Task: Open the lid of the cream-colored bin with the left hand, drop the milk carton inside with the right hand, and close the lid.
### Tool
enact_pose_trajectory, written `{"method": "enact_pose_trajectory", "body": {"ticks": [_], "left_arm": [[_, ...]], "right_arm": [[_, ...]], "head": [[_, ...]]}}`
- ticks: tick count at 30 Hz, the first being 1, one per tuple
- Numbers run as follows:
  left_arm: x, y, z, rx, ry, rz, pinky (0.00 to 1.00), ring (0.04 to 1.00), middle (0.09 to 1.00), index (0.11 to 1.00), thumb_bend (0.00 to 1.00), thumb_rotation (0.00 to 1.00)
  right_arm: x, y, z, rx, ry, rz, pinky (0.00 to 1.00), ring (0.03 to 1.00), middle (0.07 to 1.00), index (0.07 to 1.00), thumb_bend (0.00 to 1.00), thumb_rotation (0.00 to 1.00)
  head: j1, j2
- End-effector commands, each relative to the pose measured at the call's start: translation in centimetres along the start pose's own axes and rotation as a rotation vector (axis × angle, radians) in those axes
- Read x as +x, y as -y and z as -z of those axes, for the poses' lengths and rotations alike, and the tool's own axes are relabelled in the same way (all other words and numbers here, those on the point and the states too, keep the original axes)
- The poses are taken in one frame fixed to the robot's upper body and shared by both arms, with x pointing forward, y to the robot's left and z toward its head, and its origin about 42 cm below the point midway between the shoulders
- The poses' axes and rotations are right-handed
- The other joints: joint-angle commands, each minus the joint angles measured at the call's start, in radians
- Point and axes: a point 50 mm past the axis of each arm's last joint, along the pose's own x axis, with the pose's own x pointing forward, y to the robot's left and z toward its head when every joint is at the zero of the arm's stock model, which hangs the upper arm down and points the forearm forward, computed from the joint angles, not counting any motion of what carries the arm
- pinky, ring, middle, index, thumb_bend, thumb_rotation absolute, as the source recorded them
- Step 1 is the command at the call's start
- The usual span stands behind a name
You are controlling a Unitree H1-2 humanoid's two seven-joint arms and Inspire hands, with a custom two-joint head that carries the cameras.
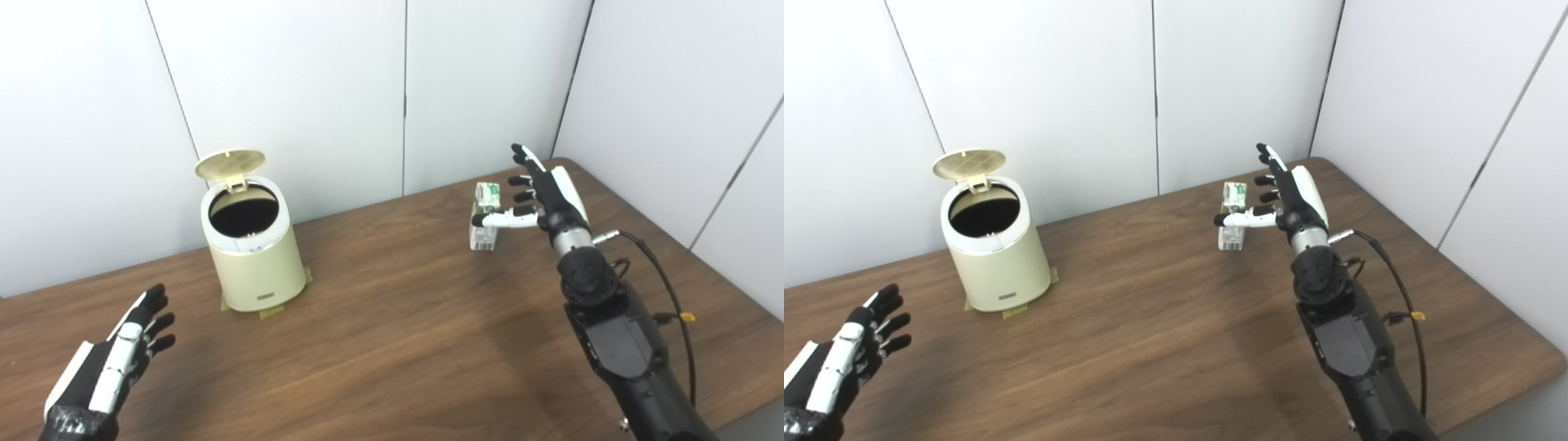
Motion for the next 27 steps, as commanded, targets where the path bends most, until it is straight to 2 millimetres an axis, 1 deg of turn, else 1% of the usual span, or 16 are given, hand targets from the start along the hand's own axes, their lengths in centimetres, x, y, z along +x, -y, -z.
{"method": "enact_pose_trajectory", "body": {"ticks": [1,3,6,11,12,13,14,15,17,19,20,21,22,23,25,27], "left_arm": [[-0.1,-0.7,-2.0,0.061,0.079,-0.012,0.9,0.957,0.999,1.0,0.42,1.0],[-0.2,-0.7,-2.0,0.065,0.079,-0.013,0.91,0.957,1.0,1.0,0.42,1.0],[-0.3,-0.7,-2.1,0.068,0.079,-0.015,0.92,0.965,1.0,1.0,0.41,1.0],[-0.3,-0.8,-2.5,0.084,0.067,-0.019,0.91,0.971,1.0,1.0,0.29,0.99],[-0.3,-0.8,-2.5,0.086,0.066,-0.019,0.92,0.976,1.0,1.0,0.28,0.98],[-0.3,-0.8,-2.5,0.088,0.066,-0.019,0.93,0.981,1.0,1.0,0.27,0.96],[-0.2,-0.8,-2.6,0.09,0.065,-0.019,0.93,0.982,1.0,1.0,0.26,0.95],[-0.2,-0.8,-2.6,0.09,0.067,-0.02,0.92,0.978,1.0,1.0,0.26,0.95],[-0.1,-0.8,-2.7,0.085,0.072,-0.023,0.9,0.964,1.0,1.0,0.25,0.92],[-0.1,-0.7,-2.7,0.083,0.074,-0.023,0.89,0.957,0.999,1.0,0.25,0.9],[0.0,-0.7,-2.7,0.08,0.073,-0.022,0.9,0.961,1.0,1.0,0.24,0.89],[0.0,-0.7,-2.7,0.078,0.073,-0.02,0.91,0.966,1.0,1.0,0.25,0.89],[0.0,-0.6,-2.6,0.078,0.072,-0.019,0.92,0.971,1.0,1.0,0.25,0.9],[0.1,-0.6,-2.6,0.083,0.068,-0.018,0.93,0.976,1.0,1.0,0.26,0.91],[0.1,-0.5,-2.5,0.093,0.062,-0.019,0.94,0.978,1.0,1.0,0.29,0.93],[0.2,-0.4,-2.4,0.106,0.056,-0.022,0.94,0.973,0.999,1.0,0.31,0.96]], "right_arm": [[2.1,2.5,-3.2,-0.024,0.119,0.067,0.82,0.876,0.897,0.93,0.98,0.16],[2.8,2.6,-3.3,-0.034,0.115,0.068,0.83,0.878,0.892,0.922,0.99,0.16],[3.4,2.6,-3.6,-0.047,0.106,0.057,0.81,0.878,0.887,0.914,1.0,0.16],[3.9,1.9,-3.5,-0.066,0.11,0.034,0.82,0.878,0.879,0.894,1.0,0.13],[3.9,1.7,-3.4,-0.072,0.108,0.033,0.79,0.868,0.873,0.888,1.0,0.12],[3.9,1.5,-3.4,-0.079,0.103,0.033,0.66,0.821,0.864,0.883,1.0,0.12],[4.0,1.3,-3.3,-0.086,0.099,0.033,0.57,0.776,0.858,0.881,1.0,0.12],[4.0,1.1,-3.2,-0.09,0.096,0.03,0.5,0.706,0.855,0.881,0.99,0.12],[4.0,0.8,-2.9,-0.074,0.098,0.024,0.41,0.629,0.854,0.877,0.99,0.1],[3.8,0.5,-2.6,-0.075,0.106,0.012,0.38,0.591,0.855,0.872,0.99,0.08],[3.7,0.3,-2.6,-0.1,0.114,0.003,0.38,0.604,0.857,0.87,0.98,0.08],[3.7,0.2,-2.5,-0.124,0.117,-0.006,0.49,0.692,0.854,0.86,0.98,0.09],[3.6,0.0,-2.5,-0.138,0.112,-0.015,0.62,0.762,0.851,0.852,0.98,0.11],[3.6,-0.2,-2.3,-0.144,0.101,-0.023,0.72,0.814,0.852,0.847,0.97,0.11],[3.6,-0.5,-2.0,-0.128,0.078,-0.034,0.8,0.859,0.857,0.845,0.97,0.12],[3.7,-0.8,-1.7,-0.12,0.07,-0.04,0.8,0.864,0.853,0.836,0.97,0.11]], "head": [[-0.001,0.001],[0.003,0.0],[0.005,-0.001],[0.009,-0.002],[0.009,-0.002],[0.009,-0.002],[0.009,-0.002],[0.016,0.0],[0.021,0.001],[0.021,0.001],[0.021,0.001],[0.021,0.001],[0.021,0.001],[0.021,0.001],[0.021,0.001],[0.028,0.004]]}}
